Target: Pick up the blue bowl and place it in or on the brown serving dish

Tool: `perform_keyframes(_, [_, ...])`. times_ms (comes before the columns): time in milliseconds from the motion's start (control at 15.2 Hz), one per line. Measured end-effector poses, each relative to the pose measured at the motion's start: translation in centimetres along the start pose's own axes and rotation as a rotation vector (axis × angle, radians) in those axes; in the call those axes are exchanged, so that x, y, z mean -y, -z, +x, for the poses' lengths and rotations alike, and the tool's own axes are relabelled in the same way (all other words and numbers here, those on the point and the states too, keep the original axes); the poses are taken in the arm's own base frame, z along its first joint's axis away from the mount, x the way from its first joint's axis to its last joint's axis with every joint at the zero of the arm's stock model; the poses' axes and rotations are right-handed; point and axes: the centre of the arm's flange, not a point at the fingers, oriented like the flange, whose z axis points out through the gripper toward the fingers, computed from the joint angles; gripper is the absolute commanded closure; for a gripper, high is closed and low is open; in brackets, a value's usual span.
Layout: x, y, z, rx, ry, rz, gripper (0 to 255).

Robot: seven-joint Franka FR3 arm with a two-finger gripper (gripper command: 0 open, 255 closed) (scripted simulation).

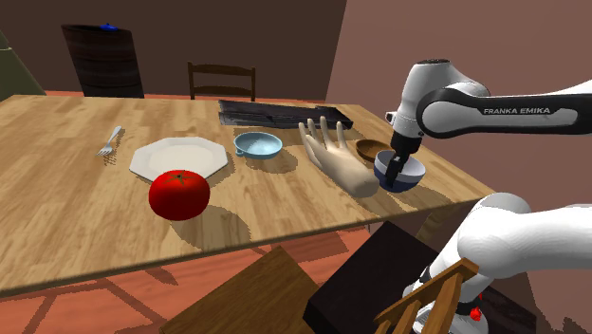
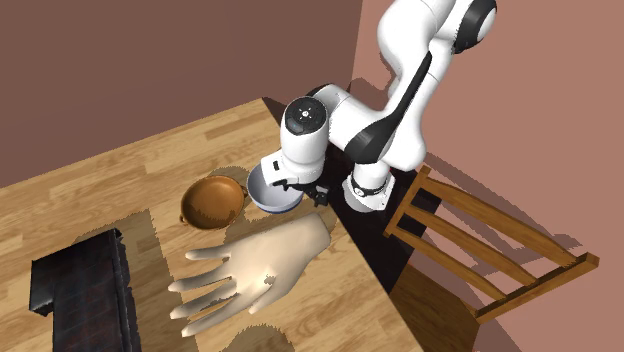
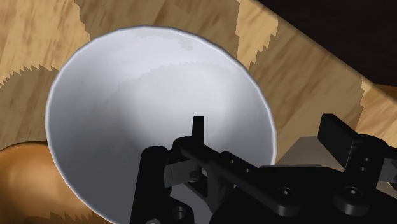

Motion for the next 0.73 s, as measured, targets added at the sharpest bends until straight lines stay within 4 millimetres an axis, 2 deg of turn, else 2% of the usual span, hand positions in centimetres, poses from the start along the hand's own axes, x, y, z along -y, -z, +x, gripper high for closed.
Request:
perform_keyframes(66, [0.0, 0.0, 0.0, 0.0, 0.0, 0.0, 255])
perform_keyframes(726, [0.01, 0.03, 0.0, -0.001, 0.0, 0.0, 255])
